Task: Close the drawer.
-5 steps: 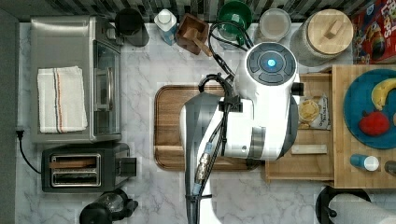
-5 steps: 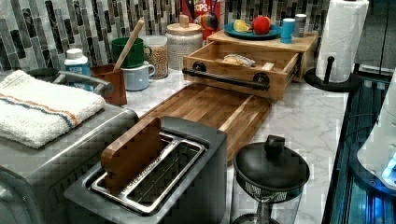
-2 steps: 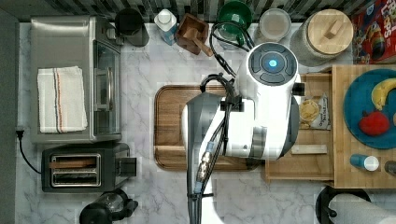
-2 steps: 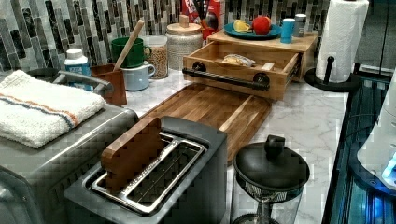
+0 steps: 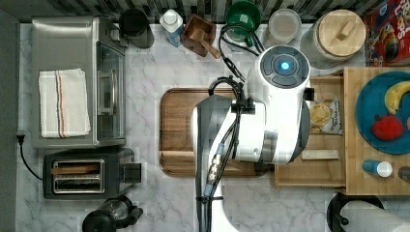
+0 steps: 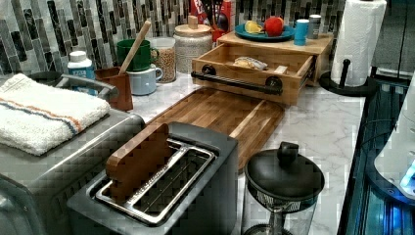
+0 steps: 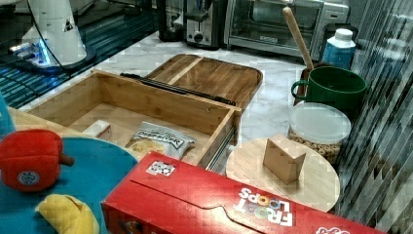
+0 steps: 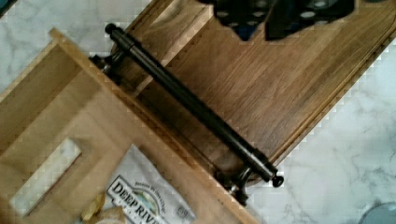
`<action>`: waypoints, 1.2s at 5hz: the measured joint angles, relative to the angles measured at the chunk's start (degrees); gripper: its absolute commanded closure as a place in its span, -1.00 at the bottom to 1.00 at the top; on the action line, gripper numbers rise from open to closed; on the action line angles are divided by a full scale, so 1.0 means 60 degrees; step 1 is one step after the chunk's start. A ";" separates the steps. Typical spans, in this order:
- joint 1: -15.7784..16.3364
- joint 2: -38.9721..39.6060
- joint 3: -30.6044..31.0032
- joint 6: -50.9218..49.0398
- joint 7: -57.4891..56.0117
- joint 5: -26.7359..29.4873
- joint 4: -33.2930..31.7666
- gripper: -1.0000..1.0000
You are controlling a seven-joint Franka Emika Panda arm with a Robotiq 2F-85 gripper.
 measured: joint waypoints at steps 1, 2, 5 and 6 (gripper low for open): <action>0.0002 -0.0016 0.0001 0.0117 -0.0103 0.0078 -0.0252 -1.00; -0.0036 0.0027 0.0140 0.0315 -0.0771 0.0166 -0.0401 -1.00; 0.0125 -0.0132 0.0724 0.0695 -0.3830 0.0175 -0.0858 1.00; 0.0320 -0.0178 0.0763 0.1287 -0.4535 0.0168 -0.1306 1.00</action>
